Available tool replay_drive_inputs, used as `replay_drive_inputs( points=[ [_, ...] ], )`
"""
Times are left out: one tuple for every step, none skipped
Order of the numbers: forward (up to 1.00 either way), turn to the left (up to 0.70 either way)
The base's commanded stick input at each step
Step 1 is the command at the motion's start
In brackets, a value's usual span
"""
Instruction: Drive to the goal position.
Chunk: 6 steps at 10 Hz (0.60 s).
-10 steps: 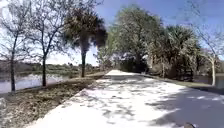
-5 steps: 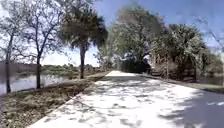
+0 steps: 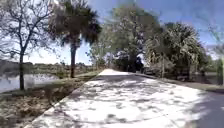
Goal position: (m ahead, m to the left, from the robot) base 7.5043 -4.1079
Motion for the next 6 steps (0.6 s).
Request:
replay_drive_inputs(
  points=[
    [0.85, 0.0],
    [0.85, 0.0],
    [0.85, 0.0],
    [0.85, 0.0],
    [0.85, 0.0],
    [0.85, 0.0]
  ],
)
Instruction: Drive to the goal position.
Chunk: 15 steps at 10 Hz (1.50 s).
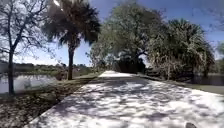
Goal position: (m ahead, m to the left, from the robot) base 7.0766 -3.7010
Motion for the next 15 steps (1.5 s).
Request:
replay_drive_inputs(
  points=[
    [0.85, 0.0],
    [0.92, 0.0],
    [1.0, 0.0],
    [1.0, 0.0],
    [1.0, 0.0],
    [1.0, 0.0],
    [1.0, -0.17],
    [1.0, -0.08],
    [1.0, 0.0],
    [1.0, 0.0],
    [1.0, 0.0],
    [1.0, 0.0],
    [1.0, 0.0],
    [1.0, 0.0],
    [1.0, 0.0]
  ],
)
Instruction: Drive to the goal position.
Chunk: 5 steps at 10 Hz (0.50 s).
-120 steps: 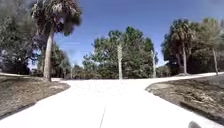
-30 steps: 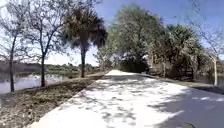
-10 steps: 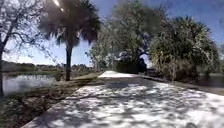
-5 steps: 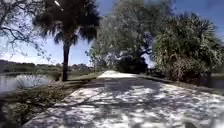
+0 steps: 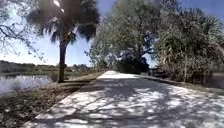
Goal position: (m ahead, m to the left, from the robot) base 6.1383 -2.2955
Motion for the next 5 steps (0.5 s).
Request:
replay_drive_inputs(
  points=[
    [1.0, 0.0],
    [1.0, 0.0],
    [1.0, 0.0],
    [1.0, 0.0],
    [1.0, 0.0]
  ],
)
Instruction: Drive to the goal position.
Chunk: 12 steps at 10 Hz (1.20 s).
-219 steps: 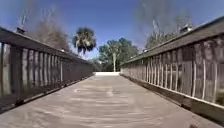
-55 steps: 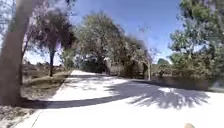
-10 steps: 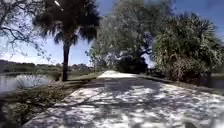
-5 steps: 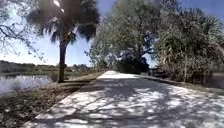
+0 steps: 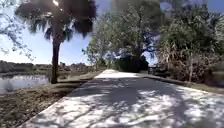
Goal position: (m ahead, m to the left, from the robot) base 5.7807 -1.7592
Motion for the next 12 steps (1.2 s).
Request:
replay_drive_inputs(
  points=[
    [1.0, 0.0],
    [1.0, 0.0],
    [1.0, 0.0],
    [1.0, 0.0],
    [1.0, 0.0],
    [1.0, 0.0],
    [1.0, 0.0],
    [1.0, 0.0],
    [1.0, 0.0],
    [1.0, 0.0],
    [1.0, 0.0],
    [1.0, 0.0]
  ],
)
